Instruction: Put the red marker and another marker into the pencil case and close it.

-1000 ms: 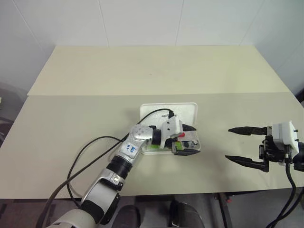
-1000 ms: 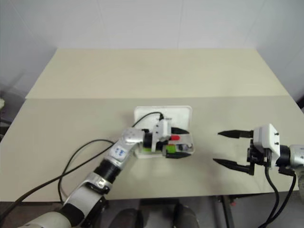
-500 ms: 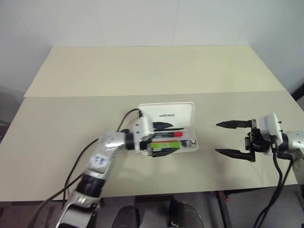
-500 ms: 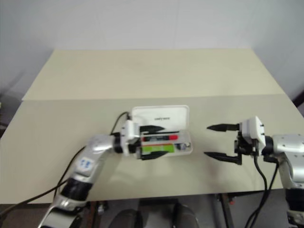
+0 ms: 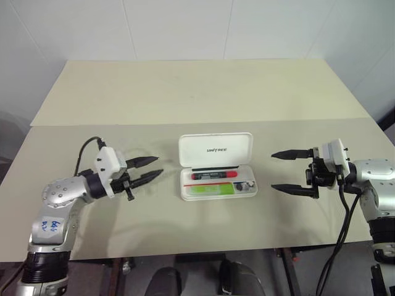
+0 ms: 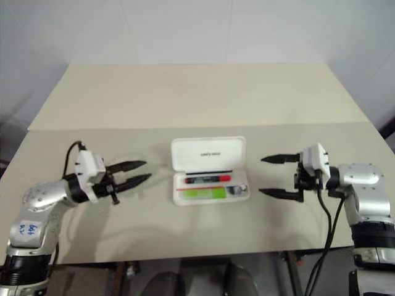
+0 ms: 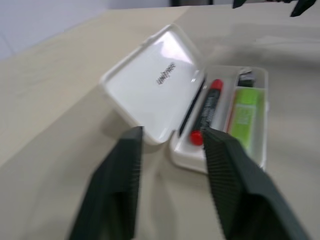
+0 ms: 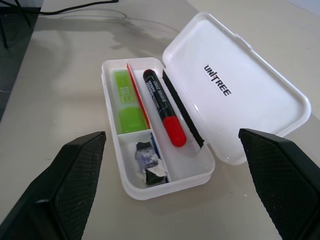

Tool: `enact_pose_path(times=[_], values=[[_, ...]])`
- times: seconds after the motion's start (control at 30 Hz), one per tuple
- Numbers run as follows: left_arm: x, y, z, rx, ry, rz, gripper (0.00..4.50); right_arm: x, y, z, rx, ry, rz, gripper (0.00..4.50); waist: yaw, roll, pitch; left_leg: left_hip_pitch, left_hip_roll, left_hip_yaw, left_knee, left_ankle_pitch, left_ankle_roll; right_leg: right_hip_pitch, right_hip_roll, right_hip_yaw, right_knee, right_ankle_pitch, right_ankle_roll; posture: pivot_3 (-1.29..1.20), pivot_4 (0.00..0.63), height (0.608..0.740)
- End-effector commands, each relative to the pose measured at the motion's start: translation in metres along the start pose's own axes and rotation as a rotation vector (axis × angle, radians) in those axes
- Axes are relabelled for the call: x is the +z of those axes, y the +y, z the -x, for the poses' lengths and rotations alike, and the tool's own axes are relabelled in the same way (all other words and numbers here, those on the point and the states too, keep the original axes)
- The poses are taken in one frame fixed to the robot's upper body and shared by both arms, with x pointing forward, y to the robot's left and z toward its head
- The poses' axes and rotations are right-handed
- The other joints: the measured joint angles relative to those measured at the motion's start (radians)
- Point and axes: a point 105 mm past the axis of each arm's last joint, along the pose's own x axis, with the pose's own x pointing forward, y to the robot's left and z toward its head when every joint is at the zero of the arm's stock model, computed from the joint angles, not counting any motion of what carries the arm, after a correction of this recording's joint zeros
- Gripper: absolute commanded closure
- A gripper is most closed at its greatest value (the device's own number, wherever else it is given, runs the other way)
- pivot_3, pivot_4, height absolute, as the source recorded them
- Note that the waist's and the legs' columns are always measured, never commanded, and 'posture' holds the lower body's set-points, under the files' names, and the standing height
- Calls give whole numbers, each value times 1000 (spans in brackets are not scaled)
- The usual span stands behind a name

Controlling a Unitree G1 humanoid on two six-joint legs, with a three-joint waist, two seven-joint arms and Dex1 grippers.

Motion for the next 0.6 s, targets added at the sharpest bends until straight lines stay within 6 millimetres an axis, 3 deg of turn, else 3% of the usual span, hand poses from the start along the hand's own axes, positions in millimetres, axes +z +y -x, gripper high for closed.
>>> enact_pose_path(times=[0.03, 0.07, 0.2, 0.37, 0.6], values=[[5, 8, 5, 49, -40, -10, 4187, 5, 0, 1, 45, -7, 43, 0, -1, 0, 0, 0, 0, 0, -1, 0, 0, 0, 0, 0, 0, 0, 0, 0, 150, 740], [4, 7, 3, 49, -43, -7, 4478, 5, 0, 0, 44, -8, 46, 0, -1, 0, 0, 0, 0, 0, -1, 0, 0, 0, 0, 0, 0, 0, 0, 0, 150, 740], [0, 9, -4, 74, -46, -12, 4478, 6, -1, -2, 39, -9, 55, 0, -1, 0, 0, 0, 0, 1, -2, 0, 0, -1, 0, 0, 0, 0, 0, 0, 150, 740], [-11, 34, -19, 242, -36, -7, 4478, 8, -4, 2, 13, -4, 71, 0, 1, 0, 0, 0, 0, 1, -1, 0, 0, 0, 0, 0, 1, 0, 0, 0, 150, 740], [-22, 45, -57, 277, -37, 79, 4478, 11, 0, 4, 6, 4, 76, 0, 2, -1, 0, 0, 0, 1, -1, 0, 0, -1, 0, -1, 1, 0, 0, 0, 150, 740]])
